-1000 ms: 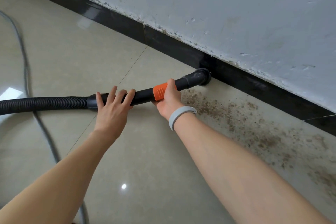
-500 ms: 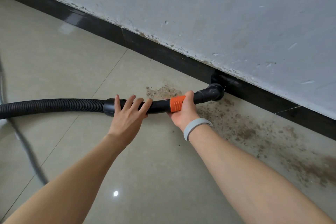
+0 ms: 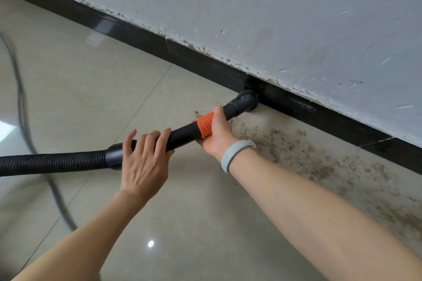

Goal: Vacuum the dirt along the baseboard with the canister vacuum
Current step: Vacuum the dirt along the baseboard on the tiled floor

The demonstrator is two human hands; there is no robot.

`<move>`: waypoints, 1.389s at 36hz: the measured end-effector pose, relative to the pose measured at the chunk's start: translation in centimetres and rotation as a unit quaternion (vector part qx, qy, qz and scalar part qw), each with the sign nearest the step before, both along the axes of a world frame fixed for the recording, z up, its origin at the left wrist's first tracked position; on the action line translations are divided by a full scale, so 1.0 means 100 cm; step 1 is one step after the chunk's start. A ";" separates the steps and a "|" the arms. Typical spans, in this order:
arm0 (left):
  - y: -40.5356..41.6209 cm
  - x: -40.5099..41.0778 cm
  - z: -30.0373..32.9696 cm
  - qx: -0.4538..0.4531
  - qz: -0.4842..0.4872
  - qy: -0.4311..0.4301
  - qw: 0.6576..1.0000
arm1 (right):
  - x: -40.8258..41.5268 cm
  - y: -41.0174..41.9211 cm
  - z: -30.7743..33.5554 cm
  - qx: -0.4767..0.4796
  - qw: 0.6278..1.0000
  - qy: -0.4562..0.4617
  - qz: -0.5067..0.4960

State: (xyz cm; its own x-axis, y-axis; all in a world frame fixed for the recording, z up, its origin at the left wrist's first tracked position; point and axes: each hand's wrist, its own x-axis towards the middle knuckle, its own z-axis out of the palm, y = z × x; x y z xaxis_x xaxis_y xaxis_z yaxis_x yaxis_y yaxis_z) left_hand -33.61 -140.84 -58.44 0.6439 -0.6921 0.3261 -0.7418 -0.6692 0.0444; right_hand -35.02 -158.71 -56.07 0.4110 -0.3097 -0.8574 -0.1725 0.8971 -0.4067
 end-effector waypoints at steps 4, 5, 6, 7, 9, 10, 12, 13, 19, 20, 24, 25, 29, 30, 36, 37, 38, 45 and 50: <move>0.028 0.010 -0.003 -0.011 0.096 0.020 0.995 | 0.043 0.031 0.001 -0.034 0.995 -0.012 0.089; 0.033 0.012 -0.003 -0.015 0.121 0.024 0.992 | 0.054 0.037 0.002 -0.043 0.992 -0.013 0.119; 0.035 0.014 -0.004 -0.019 0.144 0.029 0.989 | 0.063 0.042 0.003 -0.053 0.987 -0.014 0.148; 0.037 0.017 -0.004 -0.023 0.165 0.033 0.986 | 0.071 0.046 0.004 -0.059 0.983 -0.019 0.172; 0.038 0.020 -0.005 -0.026 0.195 0.040 0.980 | 0.085 0.050 0.007 -0.070 0.976 -0.025 0.206; 0.037 0.021 -0.005 -0.025 0.207 0.047 0.977 | 0.089 0.051 0.008 -0.075 0.972 -0.025 0.219; 0.036 0.025 -0.006 -0.018 0.221 0.063 0.973 | 0.097 0.050 0.007 -0.083 0.967 -0.020 0.242; 0.035 0.026 -0.006 -0.013 0.222 0.071 0.972 | 0.098 0.050 0.007 -0.084 0.964 -0.018 0.250; 0.036 0.028 -0.010 0.024 0.155 0.104 0.982 | 0.090 0.048 -0.004 -0.080 0.964 -0.011 0.253; 0.037 0.026 -0.011 0.030 0.144 0.107 0.983 | 0.086 0.047 -0.007 -0.083 0.965 -0.011 0.247; 0.037 0.020 -0.015 0.042 0.095 0.115 0.988 | 0.063 0.041 -0.014 -0.069 0.978 -0.014 0.198; 0.036 0.018 -0.016 0.044 0.077 0.114 0.990 | 0.055 0.038 -0.015 -0.061 0.982 -0.013 0.181; 0.027 0.012 -0.012 0.046 0.014 0.109 0.993 | 0.026 0.026 -0.015 -0.035 0.994 -0.005 0.105; 0.023 0.010 -0.011 0.048 -0.002 0.113 0.992 | 0.019 0.021 -0.014 -0.029 0.995 -0.001 0.091; -0.002 -0.012 -0.009 0.068 -0.115 0.140 0.981 | -0.030 -0.006 -0.011 -0.026 0.998 0.029 0.041; -0.006 -0.015 -0.008 0.071 -0.125 0.140 0.980 | -0.036 -0.010 -0.010 -0.026 0.999 0.034 0.034; -0.010 -0.018 -0.007 0.074 -0.132 0.138 0.979 | -0.042 -0.014 -0.009 -0.025 0.999 0.037 0.027; -0.046 -0.030 0.001 0.095 -0.184 0.139 0.968 | -0.079 -0.042 -0.006 -0.022 0.998 0.055 -0.023; -0.069 -0.044 0.003 0.110 -0.222 0.171 0.954 | -0.105 -0.062 -0.006 -0.028 0.996 0.075 -0.043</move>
State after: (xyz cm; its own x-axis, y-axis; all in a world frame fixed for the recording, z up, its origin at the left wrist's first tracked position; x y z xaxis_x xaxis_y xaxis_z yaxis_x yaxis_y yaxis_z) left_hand -38.05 -147.71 -58.18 0.3151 -0.9484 -0.0345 -0.9212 -0.3144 0.2292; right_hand -45.53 -164.91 -56.69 0.2487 -0.3881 -0.8874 -0.1583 0.8876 -0.4325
